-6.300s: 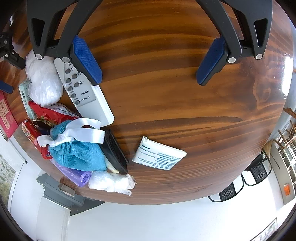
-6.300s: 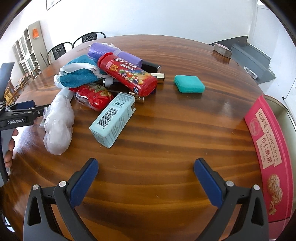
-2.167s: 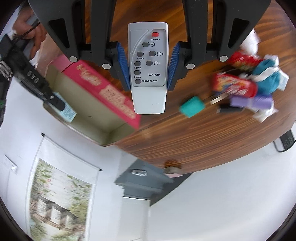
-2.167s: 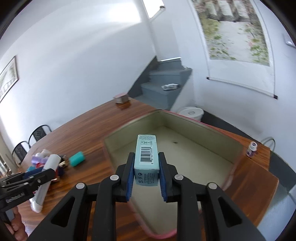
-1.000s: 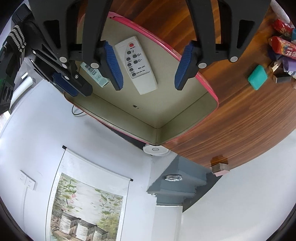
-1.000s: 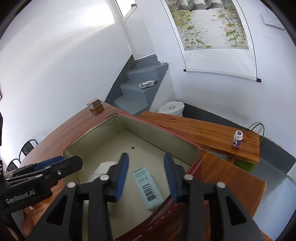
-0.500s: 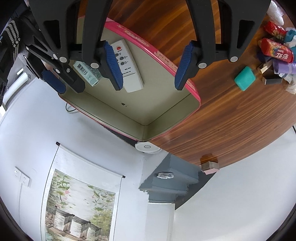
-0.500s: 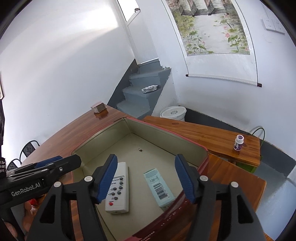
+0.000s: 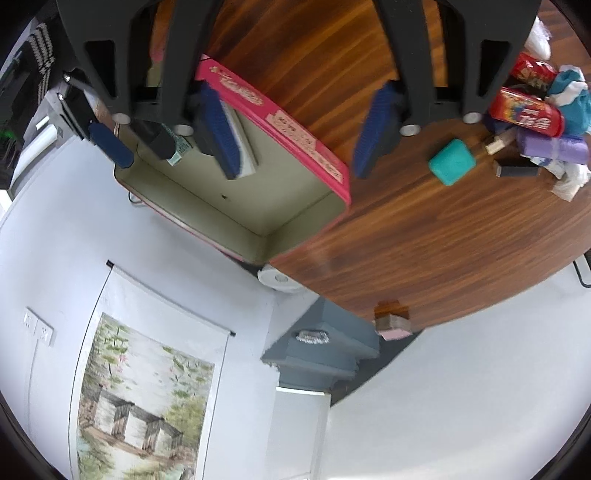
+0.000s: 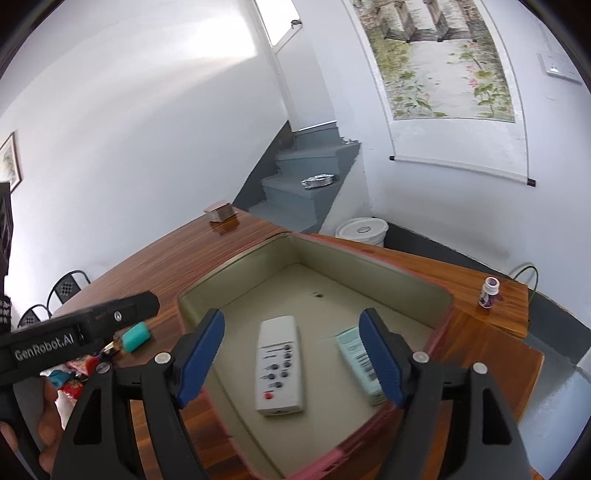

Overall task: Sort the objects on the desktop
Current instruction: 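Move both tools back over the pile of items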

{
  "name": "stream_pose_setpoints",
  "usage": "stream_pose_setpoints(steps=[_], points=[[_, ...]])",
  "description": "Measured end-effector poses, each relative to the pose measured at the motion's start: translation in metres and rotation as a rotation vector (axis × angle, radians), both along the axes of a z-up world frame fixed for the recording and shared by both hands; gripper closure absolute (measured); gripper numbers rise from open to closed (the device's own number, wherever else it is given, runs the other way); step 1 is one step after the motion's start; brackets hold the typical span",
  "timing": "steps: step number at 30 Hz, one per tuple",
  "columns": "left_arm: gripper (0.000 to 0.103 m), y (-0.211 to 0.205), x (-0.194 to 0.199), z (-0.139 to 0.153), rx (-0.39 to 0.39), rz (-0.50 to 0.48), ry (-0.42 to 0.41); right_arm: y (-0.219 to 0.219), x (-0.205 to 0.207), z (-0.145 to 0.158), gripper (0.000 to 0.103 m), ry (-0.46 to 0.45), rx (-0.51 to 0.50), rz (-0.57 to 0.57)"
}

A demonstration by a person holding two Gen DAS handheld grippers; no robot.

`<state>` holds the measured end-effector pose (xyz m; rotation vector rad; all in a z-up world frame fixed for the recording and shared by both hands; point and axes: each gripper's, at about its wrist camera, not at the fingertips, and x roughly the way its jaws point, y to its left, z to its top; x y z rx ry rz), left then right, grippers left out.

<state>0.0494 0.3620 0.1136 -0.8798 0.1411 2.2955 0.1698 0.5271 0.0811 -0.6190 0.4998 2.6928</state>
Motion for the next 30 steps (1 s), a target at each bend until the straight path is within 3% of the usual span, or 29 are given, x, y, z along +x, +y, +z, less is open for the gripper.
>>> stream_pose_setpoints(steps=[3, 18, 30], points=[[0.019, -0.017, 0.002, 0.010, 0.038, 0.016, 0.054, -0.015, -0.003, 0.001, 0.024, 0.002, 0.020, 0.027], [0.019, -0.098, -0.032, 0.021, 0.043, 0.174, 0.060, -0.081, -0.031, 0.000, 0.023, -0.012, 0.025, 0.209], [0.019, -0.185, -0.055, 0.009, -0.050, 0.302, 0.078, -0.126, -0.048, -0.004, 0.022, -0.050, 0.035, 0.298]])
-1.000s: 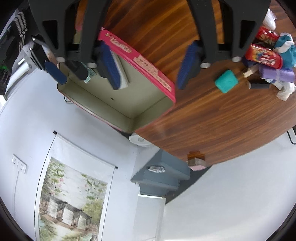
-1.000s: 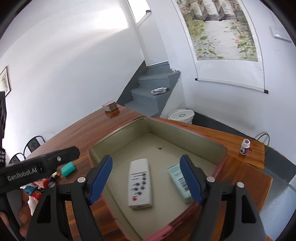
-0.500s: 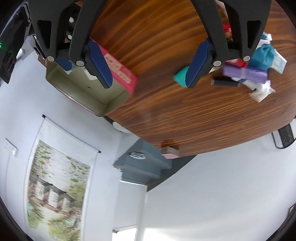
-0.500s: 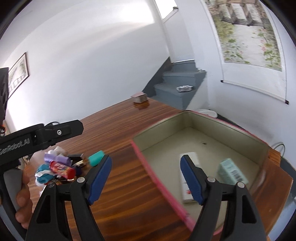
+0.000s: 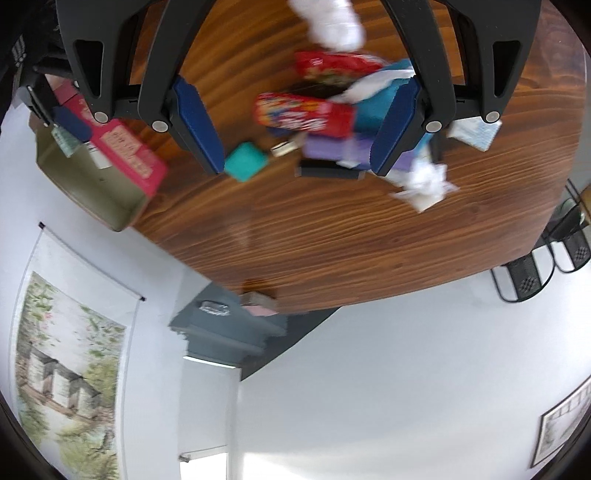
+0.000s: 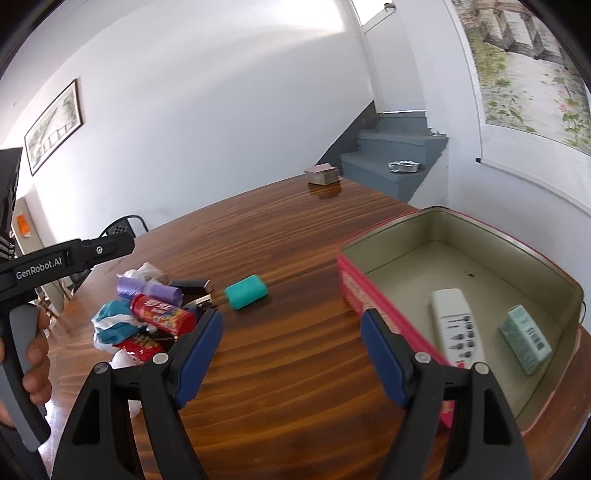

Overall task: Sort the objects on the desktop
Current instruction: 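Move both tools back over the pile of items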

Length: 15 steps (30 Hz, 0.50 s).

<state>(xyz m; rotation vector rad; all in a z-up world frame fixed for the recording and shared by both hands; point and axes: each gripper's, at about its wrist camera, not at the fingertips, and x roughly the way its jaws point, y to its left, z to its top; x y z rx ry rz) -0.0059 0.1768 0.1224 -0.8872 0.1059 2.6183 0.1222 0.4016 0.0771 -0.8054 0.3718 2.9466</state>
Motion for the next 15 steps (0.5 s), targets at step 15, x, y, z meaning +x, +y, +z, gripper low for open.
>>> stream_pose_setpoints(steps=[15], points=[[0.019, -0.069, -0.027, -0.041, -0.041, 0.044, -0.128, -0.043, -0.022, -0.007, 0.021, -0.048, 0.015, 0.112]])
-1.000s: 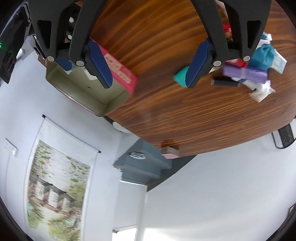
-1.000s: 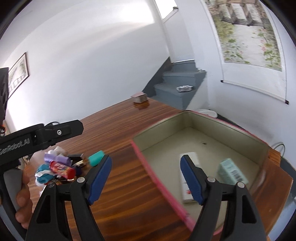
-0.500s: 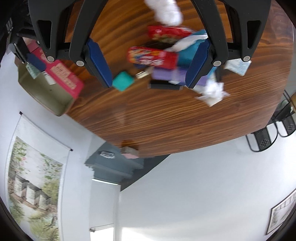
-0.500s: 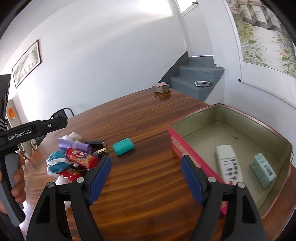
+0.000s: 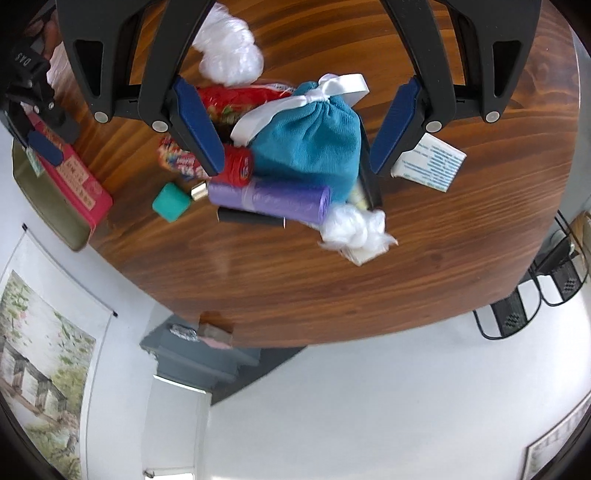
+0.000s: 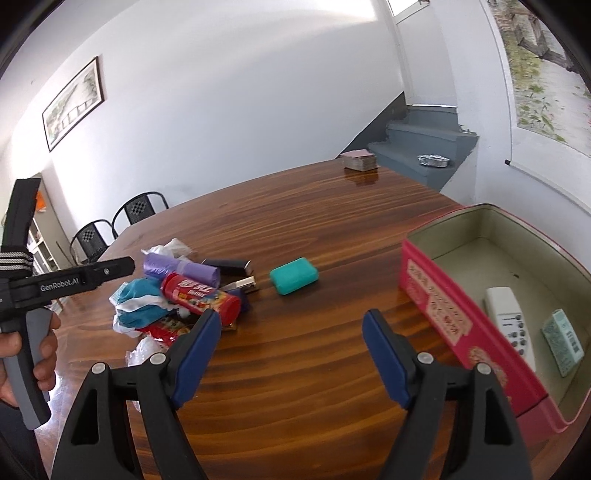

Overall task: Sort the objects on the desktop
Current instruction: 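Move both tools back over the pile of items, then grasp the blue towel pouch with the left tool while the right grasps the red Skittles tube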

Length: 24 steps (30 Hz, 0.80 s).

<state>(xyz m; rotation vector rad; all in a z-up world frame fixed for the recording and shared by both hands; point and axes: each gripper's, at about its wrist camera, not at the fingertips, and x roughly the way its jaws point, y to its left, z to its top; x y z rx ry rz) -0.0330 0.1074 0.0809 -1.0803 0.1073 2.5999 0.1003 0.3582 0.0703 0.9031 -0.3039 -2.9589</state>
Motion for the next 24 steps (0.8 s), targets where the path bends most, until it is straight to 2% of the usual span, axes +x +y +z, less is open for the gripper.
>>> stream_pose_setpoints(steps=[6, 16, 21, 22, 23, 24], points=[[0.019, -0.002, -0.008, -0.023, -0.069, -0.014, -0.027, -0.007, -0.008, -0.005, 0.021, -0.019, 0.003, 0.016], [0.019, -0.002, -0.022, -0.047, -0.035, -0.023, -0.106, -0.018, -0.023, -0.009, 0.021, -0.035, 0.015, 0.063], [0.019, -0.006, -0.025, -0.051, 0.008, -0.013, -0.109, -0.030, -0.034, -0.004, 0.021, -0.017, 0.037, 0.123], [0.025, -0.007, -0.025, -0.051, 0.013, -0.012, -0.104, -0.034, -0.037, -0.004, 0.021, -0.013, 0.042, 0.141], [0.034, -0.007, -0.024, -0.050, 0.018, -0.015, -0.100, -0.037, -0.039, -0.004, 0.021, -0.013, 0.049, 0.153], [0.035, -0.008, -0.024, -0.049, 0.013, -0.011, -0.098, -0.040, -0.040, -0.005, 0.021, -0.013, 0.055, 0.162]])
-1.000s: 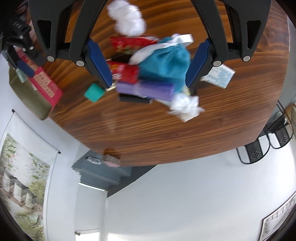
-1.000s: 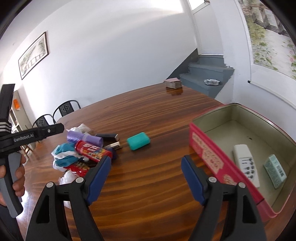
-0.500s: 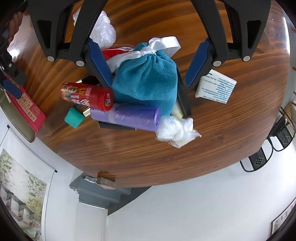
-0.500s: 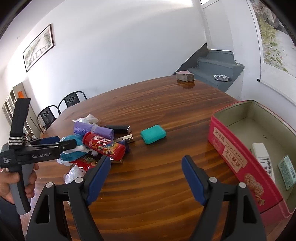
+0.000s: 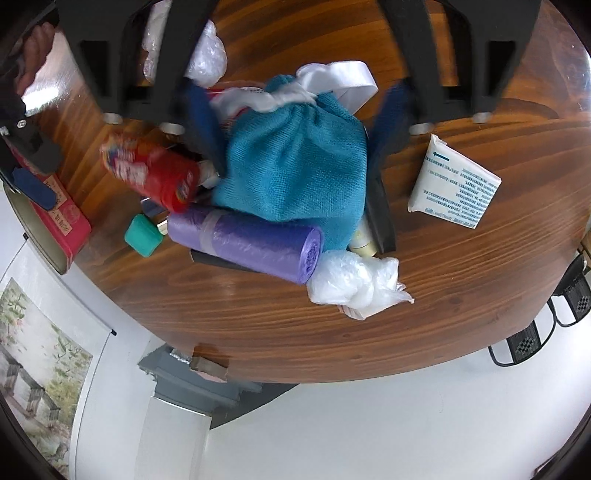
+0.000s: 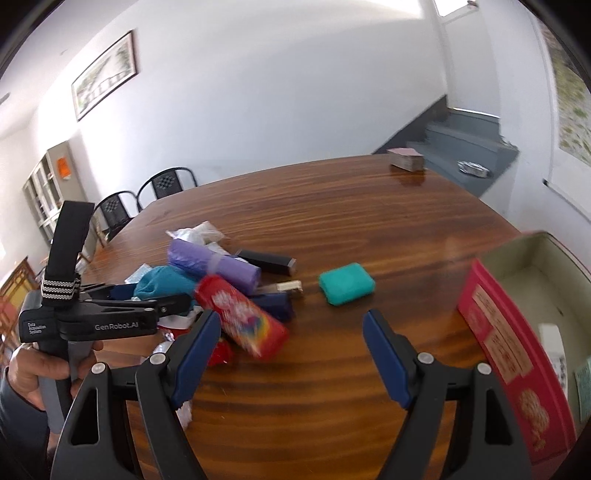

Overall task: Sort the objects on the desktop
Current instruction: 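Grasp the blue towel pouch with the left tool while the right grasps the red Skittles tube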

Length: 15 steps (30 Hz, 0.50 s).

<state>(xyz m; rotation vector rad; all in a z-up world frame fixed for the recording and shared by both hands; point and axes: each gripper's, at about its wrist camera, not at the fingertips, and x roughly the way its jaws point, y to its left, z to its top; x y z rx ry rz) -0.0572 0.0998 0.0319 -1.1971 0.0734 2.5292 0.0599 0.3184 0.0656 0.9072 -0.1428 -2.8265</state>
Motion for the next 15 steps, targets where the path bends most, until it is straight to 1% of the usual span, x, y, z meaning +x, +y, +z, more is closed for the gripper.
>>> stream_pose_setpoints(steps=[2, 5, 10, 15], points=[[0.041, -0.001, 0.002, 0.003, -0.004, 0.007, 0.010, -0.006, -0.003, -0.002, 0.021, -0.004, 0.013, 0.030], [0.049, -0.002, 0.005, 0.010, -0.025, 0.018, 0.034, -0.012, -0.006, -0.008, 0.021, -0.021, 0.031, 0.063], [0.054, -0.002, 0.013, 0.026, -0.022, -0.007, 0.063, -0.018, -0.010, -0.016, 0.021, -0.059, 0.045, 0.111], [0.055, 0.004, 0.025, 0.044, -0.022, -0.042, 0.111, -0.013, -0.013, -0.025, 0.021, -0.114, 0.014, 0.129]])
